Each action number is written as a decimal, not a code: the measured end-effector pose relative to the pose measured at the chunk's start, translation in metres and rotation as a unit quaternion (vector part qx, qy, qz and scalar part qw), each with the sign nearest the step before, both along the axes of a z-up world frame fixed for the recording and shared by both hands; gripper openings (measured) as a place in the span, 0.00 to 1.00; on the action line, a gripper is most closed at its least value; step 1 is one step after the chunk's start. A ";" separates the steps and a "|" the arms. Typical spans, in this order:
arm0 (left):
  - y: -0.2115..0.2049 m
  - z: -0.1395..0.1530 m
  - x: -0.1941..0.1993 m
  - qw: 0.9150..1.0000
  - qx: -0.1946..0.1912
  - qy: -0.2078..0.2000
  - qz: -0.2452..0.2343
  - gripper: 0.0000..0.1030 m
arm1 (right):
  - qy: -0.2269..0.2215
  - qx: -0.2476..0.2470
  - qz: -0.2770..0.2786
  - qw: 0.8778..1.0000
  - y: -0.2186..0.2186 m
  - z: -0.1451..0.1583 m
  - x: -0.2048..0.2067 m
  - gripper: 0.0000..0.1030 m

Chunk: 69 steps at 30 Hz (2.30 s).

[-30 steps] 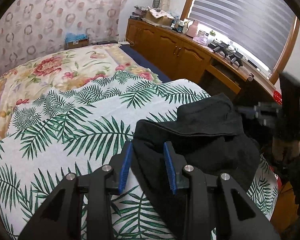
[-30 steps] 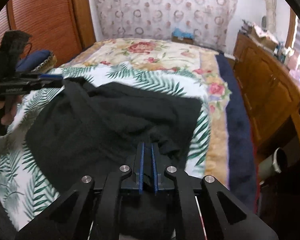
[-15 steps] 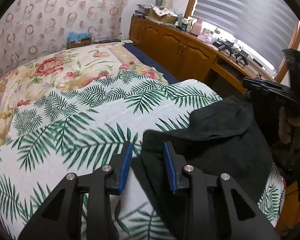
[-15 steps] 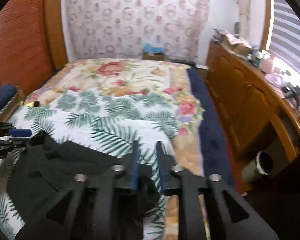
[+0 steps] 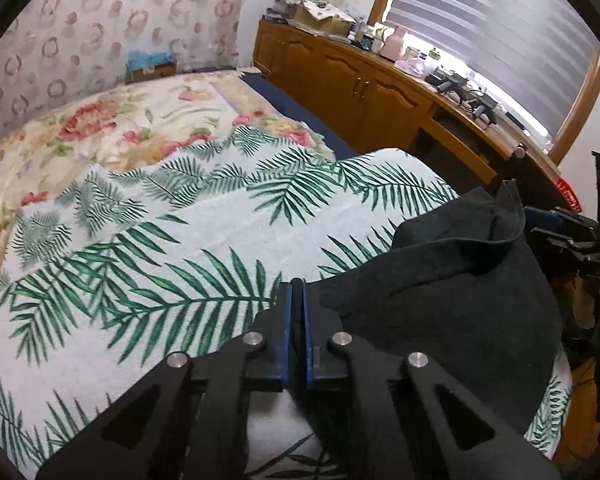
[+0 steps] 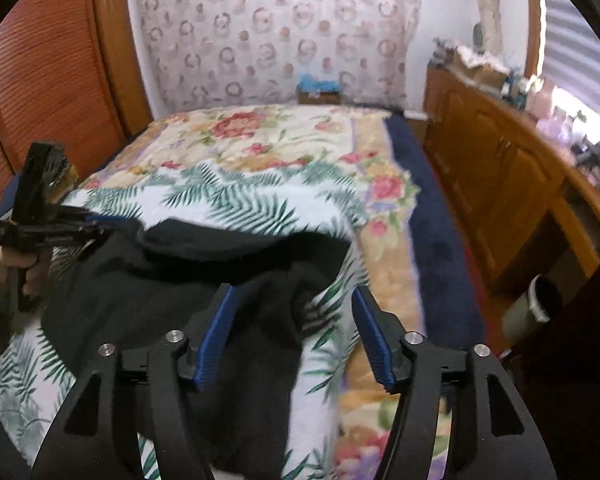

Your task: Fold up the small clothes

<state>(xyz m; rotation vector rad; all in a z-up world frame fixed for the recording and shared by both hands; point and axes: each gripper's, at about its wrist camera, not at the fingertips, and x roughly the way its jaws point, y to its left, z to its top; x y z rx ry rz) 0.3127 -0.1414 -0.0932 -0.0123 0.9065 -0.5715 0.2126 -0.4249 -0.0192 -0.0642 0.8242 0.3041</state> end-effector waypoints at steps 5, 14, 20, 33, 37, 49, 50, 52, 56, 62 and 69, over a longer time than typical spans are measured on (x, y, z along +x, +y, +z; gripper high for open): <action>0.013 0.005 -0.004 1.000 0.005 -0.014 0.019 0.01 | 0.029 0.031 -0.008 0.999 0.004 -0.022 0.021 0.62; 0.023 0.017 -0.013 0.999 0.006 -0.029 0.028 0.14 | 0.033 0.065 -0.044 0.996 -0.012 -0.031 0.047 0.26; 0.025 0.026 -0.028 1.000 -0.009 -0.017 0.009 0.27 | 0.030 0.044 -0.017 0.998 -0.001 -0.025 0.029 0.69; 0.008 -0.004 -0.038 0.999 -0.025 0.047 -0.002 0.32 | 0.060 0.055 0.000 0.997 0.011 -0.048 0.016 0.75; 0.010 -0.003 -0.042 0.999 -0.029 0.043 0.007 0.32 | 0.061 0.064 0.014 0.996 0.016 -0.049 0.013 0.75; 0.017 -0.002 -0.051 0.994 -0.092 0.063 -0.007 0.09 | 0.050 0.089 0.065 0.993 0.032 -0.044 0.005 0.18; 0.018 0.002 -0.054 0.994 -0.097 0.057 -0.007 0.09 | 0.040 0.083 0.064 0.994 0.033 -0.042 0.002 0.17; 0.024 0.018 -0.064 0.994 -0.107 0.033 -0.006 0.09 | 0.020 0.076 0.062 0.995 0.037 -0.034 -0.004 0.17; 0.041 0.052 -0.085 0.993 -0.120 -0.015 -0.002 0.09 | -0.024 0.076 0.063 0.995 0.042 -0.006 -0.016 0.16; 0.096 0.104 -0.121 0.986 -0.132 -0.092 0.040 0.09 | -0.086 0.072 0.095 0.989 0.073 0.044 -0.028 0.15; 0.194 0.147 -0.178 0.969 -0.109 -0.173 0.141 0.09 | -0.143 0.079 0.179 0.970 0.151 0.095 -0.017 0.14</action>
